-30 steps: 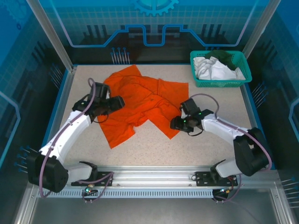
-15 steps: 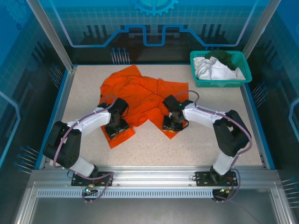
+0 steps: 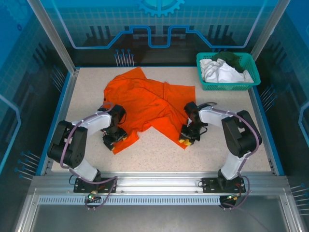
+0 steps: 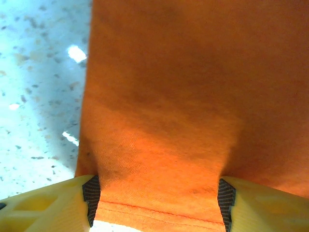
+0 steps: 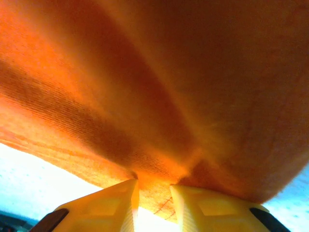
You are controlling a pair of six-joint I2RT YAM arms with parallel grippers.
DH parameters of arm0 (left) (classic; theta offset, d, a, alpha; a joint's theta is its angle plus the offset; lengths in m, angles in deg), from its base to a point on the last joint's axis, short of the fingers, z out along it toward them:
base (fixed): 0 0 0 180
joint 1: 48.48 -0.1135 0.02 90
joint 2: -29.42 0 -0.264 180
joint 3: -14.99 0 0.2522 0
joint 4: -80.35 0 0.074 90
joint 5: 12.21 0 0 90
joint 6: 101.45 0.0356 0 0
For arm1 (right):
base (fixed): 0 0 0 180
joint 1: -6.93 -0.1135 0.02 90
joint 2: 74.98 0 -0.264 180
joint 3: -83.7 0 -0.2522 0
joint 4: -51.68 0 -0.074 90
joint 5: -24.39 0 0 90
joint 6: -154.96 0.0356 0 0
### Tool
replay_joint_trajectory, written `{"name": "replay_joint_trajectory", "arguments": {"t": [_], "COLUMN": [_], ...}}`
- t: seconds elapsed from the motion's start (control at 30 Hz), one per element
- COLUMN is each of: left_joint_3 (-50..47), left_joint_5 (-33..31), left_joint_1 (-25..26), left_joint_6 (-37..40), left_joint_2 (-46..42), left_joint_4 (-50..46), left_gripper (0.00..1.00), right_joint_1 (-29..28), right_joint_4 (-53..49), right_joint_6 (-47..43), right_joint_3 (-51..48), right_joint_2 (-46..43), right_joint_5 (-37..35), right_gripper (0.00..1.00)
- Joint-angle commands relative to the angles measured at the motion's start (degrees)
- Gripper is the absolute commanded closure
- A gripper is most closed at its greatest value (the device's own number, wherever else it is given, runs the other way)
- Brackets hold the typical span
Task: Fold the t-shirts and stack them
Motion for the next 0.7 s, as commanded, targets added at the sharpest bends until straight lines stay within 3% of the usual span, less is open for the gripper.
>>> {"name": "replay_joint_trajectory", "arguments": {"t": [0.0, 0.37, 0.53, 0.67], "left_joint_3": [-3.03, -5.22, -3.13, 2.23], "left_joint_5": [-0.35, -1.13, -2.51, -4.49], "left_joint_1": [-1.53, -7.42, -11.20, -12.21], "left_joint_6": [-3.27, 0.37, 3.21, 6.33], "left_joint_2": [-0.95, -5.81, -7.86, -9.93], "left_joint_4": [-4.28, -7.83, -11.14, -13.59], "left_gripper": [0.31, 0.29, 0.27, 0.23], "right_joint_1": [2.64, 9.77, 11.25, 10.80], "right_joint_4": [-4.94, -2.80, -6.97, -9.76], "right_joint_6": [1.16, 5.23, 4.02, 8.09], "right_joint_3": [-7.98, -10.86, -6.87, -2.88], "right_joint_2": [0.36, -4.19, -5.79, -10.80], "right_joint_5": [-3.76, -2.18, -5.59, -8.08], "right_gripper": [0.67, 0.56, 0.39, 0.33]}}
